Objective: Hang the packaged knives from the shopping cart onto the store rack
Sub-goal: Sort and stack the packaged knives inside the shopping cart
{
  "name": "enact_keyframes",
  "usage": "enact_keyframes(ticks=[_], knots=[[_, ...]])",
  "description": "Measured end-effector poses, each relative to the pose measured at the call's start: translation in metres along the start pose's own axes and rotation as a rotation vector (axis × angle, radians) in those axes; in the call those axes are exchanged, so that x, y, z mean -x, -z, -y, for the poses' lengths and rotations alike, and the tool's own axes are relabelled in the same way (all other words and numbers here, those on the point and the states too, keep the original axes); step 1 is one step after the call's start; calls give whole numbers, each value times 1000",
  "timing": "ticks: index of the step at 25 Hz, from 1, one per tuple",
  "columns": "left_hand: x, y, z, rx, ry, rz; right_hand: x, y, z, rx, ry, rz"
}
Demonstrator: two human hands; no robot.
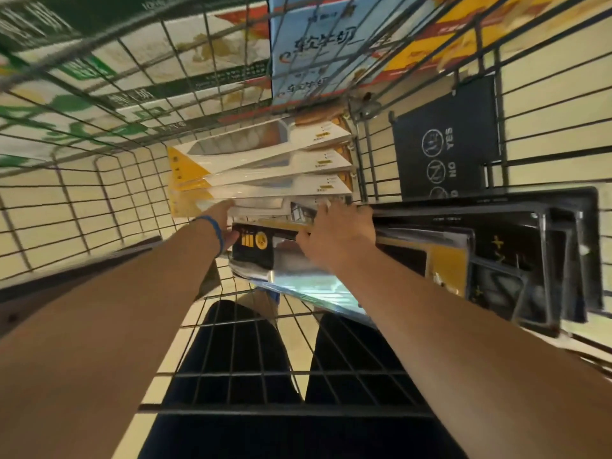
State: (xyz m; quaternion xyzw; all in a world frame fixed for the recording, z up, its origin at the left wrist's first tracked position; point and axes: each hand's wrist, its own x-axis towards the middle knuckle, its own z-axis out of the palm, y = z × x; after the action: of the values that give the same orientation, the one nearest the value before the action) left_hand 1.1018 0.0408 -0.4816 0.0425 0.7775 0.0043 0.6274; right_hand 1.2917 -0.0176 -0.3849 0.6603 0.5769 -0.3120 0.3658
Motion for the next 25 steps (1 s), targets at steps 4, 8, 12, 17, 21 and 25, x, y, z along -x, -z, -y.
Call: enact_keyframes(ticks=[4,8,12,17,21,25], knots=[[-3,-9,0,356,101,-68,0,-5,-2,-29,30,-52],[6,-29,-12,428,23,-136,-1,-9,-6,-11,32,-42],[13,-33,-33,578,54,-134,-1,-5,-1,16,22,-9],[12,-40,-34,471,73,-43,1,0,1,69,48,25],[5,-43,-25,382,83,19,-1,0,2,49,47,17],[-2,-52,-24,408,52,66,-5,-5,-2,60,39,8]])
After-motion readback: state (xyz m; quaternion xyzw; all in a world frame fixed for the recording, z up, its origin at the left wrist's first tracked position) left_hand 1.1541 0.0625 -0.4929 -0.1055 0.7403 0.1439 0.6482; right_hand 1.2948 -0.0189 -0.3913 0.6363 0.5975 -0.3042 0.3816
